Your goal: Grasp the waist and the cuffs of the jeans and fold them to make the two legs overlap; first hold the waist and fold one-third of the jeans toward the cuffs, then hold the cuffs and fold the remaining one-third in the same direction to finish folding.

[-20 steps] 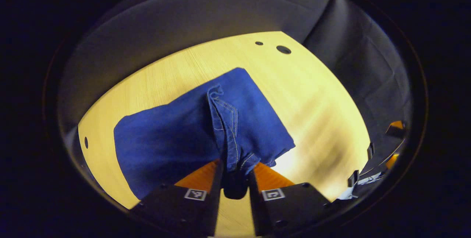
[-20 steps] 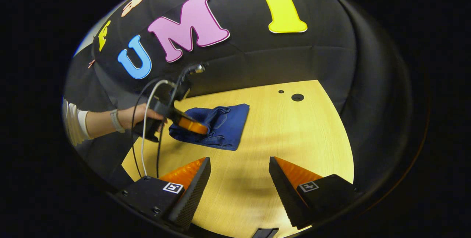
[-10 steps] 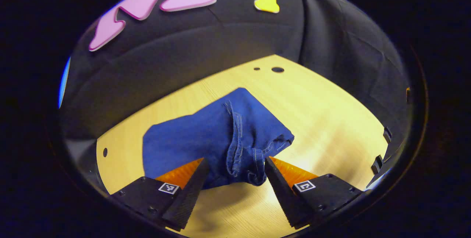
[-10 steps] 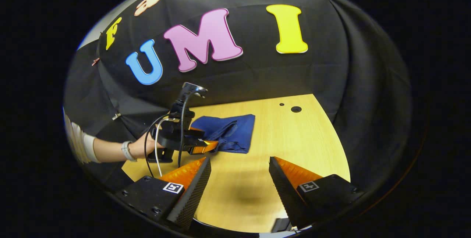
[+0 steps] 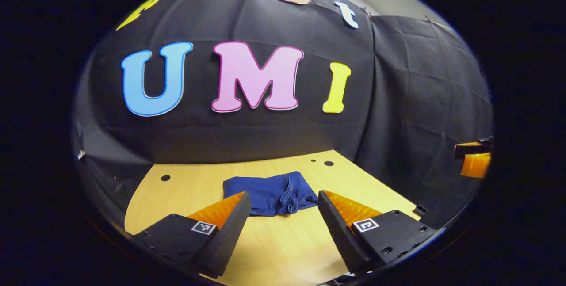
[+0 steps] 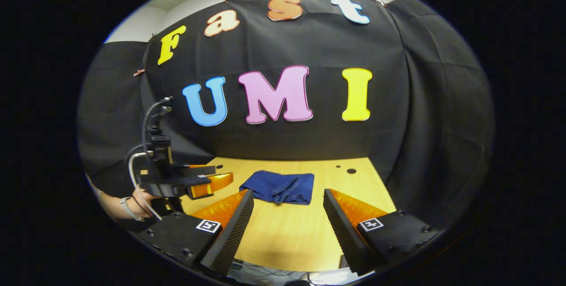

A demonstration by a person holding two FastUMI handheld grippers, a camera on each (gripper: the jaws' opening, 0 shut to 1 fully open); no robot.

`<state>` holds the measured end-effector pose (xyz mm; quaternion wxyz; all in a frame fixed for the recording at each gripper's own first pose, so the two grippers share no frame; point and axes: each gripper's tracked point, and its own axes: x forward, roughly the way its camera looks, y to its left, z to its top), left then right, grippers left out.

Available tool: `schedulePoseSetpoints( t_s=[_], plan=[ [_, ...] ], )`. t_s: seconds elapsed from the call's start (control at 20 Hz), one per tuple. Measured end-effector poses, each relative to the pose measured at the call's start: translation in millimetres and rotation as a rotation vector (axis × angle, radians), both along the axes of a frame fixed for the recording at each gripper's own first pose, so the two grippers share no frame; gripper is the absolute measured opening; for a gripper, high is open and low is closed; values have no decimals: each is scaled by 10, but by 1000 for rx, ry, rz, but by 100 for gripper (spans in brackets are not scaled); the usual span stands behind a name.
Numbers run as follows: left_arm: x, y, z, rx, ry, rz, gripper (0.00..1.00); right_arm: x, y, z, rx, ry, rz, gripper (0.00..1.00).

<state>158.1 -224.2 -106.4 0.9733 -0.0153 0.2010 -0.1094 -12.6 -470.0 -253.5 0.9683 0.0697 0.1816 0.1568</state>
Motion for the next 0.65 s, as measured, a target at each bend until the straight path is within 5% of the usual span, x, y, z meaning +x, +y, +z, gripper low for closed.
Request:
schedulePoseSetpoints(
  t_s=[0.15,0.3,0.6,0.65],
  plan=[
    [-165,189,499,-44,-85,56,97,-27,5,339,-9,-91,-15,97],
    [-296,344,843,9,-161,108,97,22,59,644,56,-156,-2,97],
    [-495,313,1134,18,-227,189,97,181,-310,902,74,-232,-5,97],
    [-579,297,1143,43,-230,201,97,189,-369,889,81,-229,-13,88]
  ],
)
